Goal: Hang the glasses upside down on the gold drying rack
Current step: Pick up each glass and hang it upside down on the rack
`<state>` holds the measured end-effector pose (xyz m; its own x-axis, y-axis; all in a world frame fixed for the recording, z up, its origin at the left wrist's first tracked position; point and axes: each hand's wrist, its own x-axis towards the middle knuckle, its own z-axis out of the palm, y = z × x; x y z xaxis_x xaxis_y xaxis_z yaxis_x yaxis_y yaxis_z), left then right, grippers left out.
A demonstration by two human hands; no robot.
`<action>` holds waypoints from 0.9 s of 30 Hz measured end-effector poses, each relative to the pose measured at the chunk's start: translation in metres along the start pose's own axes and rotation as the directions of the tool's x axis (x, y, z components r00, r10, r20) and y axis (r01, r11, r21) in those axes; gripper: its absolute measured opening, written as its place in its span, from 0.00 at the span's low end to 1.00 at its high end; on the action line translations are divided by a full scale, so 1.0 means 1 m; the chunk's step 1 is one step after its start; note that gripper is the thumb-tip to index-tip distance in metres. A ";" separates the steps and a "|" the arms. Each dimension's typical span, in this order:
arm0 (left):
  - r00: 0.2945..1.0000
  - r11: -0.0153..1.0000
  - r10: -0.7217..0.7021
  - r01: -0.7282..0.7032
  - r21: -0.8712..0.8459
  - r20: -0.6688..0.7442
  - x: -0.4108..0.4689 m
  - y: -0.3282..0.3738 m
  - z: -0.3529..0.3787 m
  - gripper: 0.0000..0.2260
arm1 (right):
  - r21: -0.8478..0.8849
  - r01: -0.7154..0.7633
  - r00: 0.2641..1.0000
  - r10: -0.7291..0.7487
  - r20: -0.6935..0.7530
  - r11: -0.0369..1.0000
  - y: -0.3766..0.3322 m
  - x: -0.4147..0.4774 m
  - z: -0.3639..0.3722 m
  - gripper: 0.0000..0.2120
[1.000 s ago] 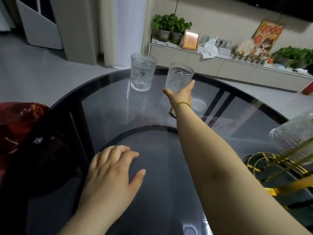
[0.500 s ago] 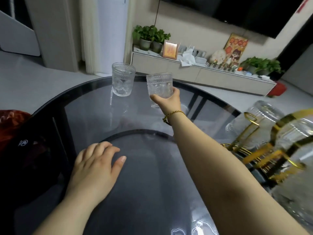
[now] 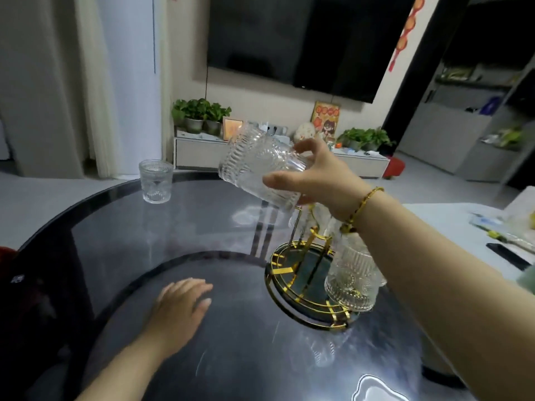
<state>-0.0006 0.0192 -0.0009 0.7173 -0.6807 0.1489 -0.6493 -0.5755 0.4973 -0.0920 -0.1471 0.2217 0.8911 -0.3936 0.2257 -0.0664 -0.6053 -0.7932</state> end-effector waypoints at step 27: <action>0.964 0.976 0.216 -0.208 -0.070 0.155 0.077 0.046 0.053 0.29 | -0.692 0.149 0.964 0.052 0.261 0.706 0.030 -0.003 -0.063 0.39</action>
<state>0.0110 -0.0835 -0.0122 0.5121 -0.8507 0.1188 -0.7648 -0.3886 0.5139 -0.1247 -0.2076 0.2325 0.9727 -0.2303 0.0293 -0.2245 -0.9651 -0.1350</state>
